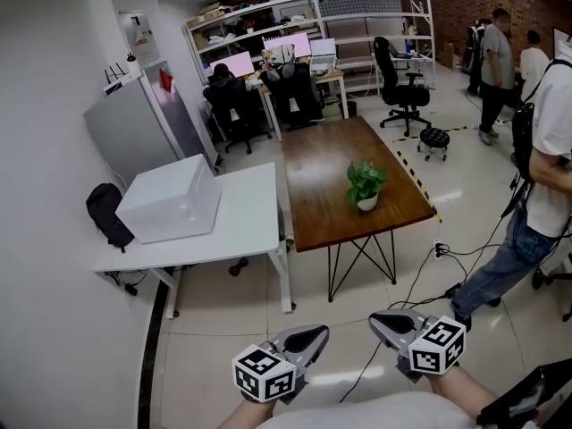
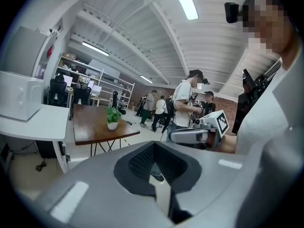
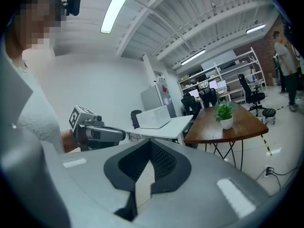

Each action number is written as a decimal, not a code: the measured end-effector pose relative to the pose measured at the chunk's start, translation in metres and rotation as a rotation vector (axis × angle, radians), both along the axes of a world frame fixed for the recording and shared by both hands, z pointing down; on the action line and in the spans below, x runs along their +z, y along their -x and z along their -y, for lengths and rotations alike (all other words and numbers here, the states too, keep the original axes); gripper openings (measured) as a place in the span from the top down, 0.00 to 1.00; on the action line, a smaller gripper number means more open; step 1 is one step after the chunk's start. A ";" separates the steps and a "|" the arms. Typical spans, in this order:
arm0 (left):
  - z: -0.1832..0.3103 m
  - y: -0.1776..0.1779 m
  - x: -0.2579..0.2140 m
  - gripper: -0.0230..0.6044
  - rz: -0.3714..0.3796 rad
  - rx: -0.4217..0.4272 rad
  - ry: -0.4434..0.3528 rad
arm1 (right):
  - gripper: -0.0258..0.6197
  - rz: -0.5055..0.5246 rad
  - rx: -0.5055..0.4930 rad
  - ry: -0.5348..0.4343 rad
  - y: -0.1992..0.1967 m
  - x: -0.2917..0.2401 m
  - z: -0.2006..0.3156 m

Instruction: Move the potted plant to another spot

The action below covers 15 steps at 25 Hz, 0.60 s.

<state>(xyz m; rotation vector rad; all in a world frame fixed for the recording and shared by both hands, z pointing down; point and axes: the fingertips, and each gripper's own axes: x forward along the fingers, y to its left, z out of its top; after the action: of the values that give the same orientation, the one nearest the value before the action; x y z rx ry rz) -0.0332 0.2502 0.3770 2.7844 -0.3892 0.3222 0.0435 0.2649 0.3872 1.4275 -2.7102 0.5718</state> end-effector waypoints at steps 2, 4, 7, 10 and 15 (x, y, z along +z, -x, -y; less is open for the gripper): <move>0.002 0.005 0.005 0.98 0.004 -0.004 0.014 | 0.96 0.010 0.009 0.006 0.003 0.002 0.005; 0.004 0.011 0.008 0.98 0.006 -0.006 0.019 | 0.96 0.018 0.015 0.013 0.007 0.005 0.009; 0.007 0.021 0.005 0.98 -0.001 -0.009 0.009 | 0.96 0.012 0.007 0.016 0.018 0.009 0.014; 0.007 0.033 0.003 0.98 -0.005 -0.020 -0.001 | 0.96 0.002 -0.009 0.012 0.030 0.008 0.012; 0.005 0.046 0.009 0.98 0.002 -0.057 -0.008 | 0.96 -0.048 -0.022 -0.007 0.032 0.006 0.001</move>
<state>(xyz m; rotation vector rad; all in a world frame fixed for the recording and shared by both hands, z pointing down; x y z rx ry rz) -0.0793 0.2452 0.3861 2.7748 -0.4699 0.3110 0.0111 0.2634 0.3931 1.3920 -2.6896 0.5208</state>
